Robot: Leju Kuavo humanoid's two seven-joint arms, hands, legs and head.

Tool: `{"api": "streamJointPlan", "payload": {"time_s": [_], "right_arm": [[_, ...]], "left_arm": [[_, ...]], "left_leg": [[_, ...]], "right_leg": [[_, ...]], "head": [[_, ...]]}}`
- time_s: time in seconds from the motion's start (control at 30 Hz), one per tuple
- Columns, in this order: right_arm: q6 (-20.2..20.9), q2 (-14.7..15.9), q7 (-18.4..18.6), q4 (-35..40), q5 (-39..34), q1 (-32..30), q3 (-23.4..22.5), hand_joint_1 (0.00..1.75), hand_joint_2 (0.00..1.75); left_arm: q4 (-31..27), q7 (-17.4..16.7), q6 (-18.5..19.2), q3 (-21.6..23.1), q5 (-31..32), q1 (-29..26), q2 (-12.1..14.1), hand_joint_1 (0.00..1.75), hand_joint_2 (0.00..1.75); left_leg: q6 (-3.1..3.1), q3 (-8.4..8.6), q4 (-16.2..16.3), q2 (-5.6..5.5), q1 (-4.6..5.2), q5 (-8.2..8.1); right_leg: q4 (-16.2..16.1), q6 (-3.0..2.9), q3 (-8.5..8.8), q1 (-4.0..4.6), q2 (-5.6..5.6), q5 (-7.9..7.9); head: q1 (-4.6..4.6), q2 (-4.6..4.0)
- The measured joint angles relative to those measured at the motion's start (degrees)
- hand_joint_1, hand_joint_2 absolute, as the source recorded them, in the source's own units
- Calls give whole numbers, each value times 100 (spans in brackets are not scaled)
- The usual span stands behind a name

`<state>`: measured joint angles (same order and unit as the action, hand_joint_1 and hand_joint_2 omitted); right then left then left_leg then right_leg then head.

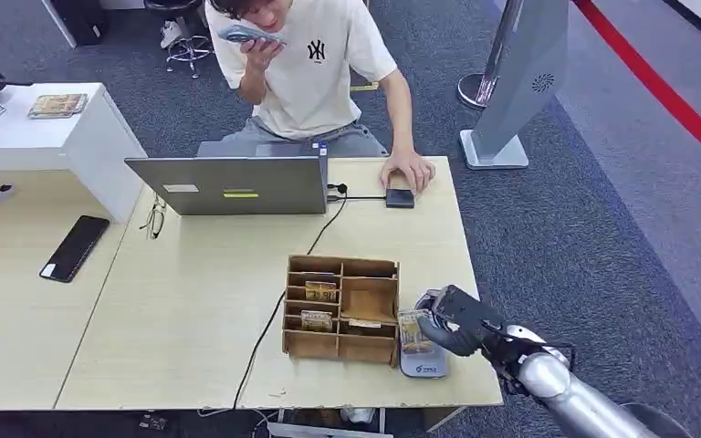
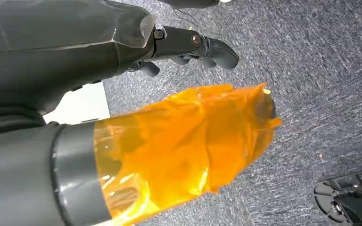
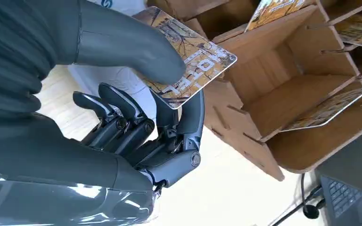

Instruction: Pass the card to the sensor for recognition and then transmit it.

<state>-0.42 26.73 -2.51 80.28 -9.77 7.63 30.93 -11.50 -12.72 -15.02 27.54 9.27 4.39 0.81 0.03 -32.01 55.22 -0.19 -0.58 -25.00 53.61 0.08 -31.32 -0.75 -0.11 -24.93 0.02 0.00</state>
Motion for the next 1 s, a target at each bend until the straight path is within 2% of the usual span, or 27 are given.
{"api": "streamJointPlan", "payload": {"time_s": [0.8,1.0], "right_arm": [[-70,-66,0,-131,371,-5,42,175,175],[-70,-123,-133,-247,361,-5,39,175,175]], "left_arm": [[0,9,-2,0,0,-1,-24,0,0],[0,13,-9,0,0,-1,-24,0,0]], "left_leg": [[0,1,0,0,0,0],[0,1,0,1,0,0]], "right_leg": [[0,0,0,0,1,0],[0,0,0,0,1,0]], "head": [[0,0],[0,0]]}}
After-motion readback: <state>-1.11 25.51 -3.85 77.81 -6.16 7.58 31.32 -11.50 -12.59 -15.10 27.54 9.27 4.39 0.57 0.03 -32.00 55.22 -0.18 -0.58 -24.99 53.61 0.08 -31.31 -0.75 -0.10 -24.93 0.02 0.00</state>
